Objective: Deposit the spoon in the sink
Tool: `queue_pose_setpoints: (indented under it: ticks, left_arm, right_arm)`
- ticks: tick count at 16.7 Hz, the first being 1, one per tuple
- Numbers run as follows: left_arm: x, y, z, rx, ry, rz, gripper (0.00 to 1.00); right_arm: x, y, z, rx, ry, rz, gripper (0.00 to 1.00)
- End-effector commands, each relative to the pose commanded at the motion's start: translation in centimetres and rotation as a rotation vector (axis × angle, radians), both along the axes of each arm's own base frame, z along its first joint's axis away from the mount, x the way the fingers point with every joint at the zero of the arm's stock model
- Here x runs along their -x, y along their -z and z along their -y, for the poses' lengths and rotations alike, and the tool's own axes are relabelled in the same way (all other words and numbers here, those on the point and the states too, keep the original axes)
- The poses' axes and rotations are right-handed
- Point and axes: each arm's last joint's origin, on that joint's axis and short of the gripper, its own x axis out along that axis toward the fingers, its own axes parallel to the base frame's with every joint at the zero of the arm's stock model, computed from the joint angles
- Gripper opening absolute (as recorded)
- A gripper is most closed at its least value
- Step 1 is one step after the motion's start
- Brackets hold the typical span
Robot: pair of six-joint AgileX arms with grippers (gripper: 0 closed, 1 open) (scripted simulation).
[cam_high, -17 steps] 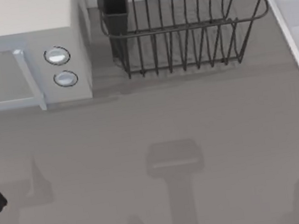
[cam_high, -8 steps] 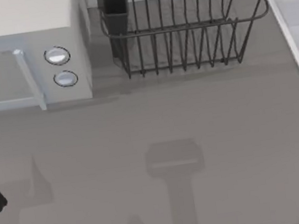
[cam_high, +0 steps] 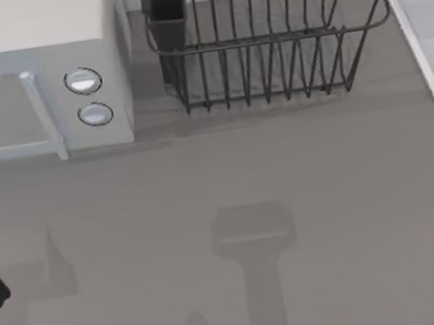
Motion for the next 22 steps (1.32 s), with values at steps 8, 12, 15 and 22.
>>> queue_pose_setpoints:
  ticks: [8, 12, 15, 22]
  left_arm:
    - [0.0, 0.0, 0.0, 0.0, 0.0, 0.0, 1.0]
    - [0.0, 0.0, 0.0, 0.0, 0.0, 0.0, 1.0]
    - [0.0, 0.0, 0.0, 0.0, 0.0, 0.0, 1.0]
    - [0.0, 0.0, 0.0, 0.0, 0.0, 0.0, 1.0]
  right_arm:
    - [0.0, 0.0, 0.0, 0.0, 0.0, 0.0, 0.32]
    - [0.0, 0.0, 0.0, 0.0, 0.0, 0.0, 0.02]
    - [0.0, 0.0, 0.0, 0.0, 0.0, 0.0, 0.0]
    - [0.0, -2.2, -0.1, 0.022, 0.038, -0.004, 0.0]
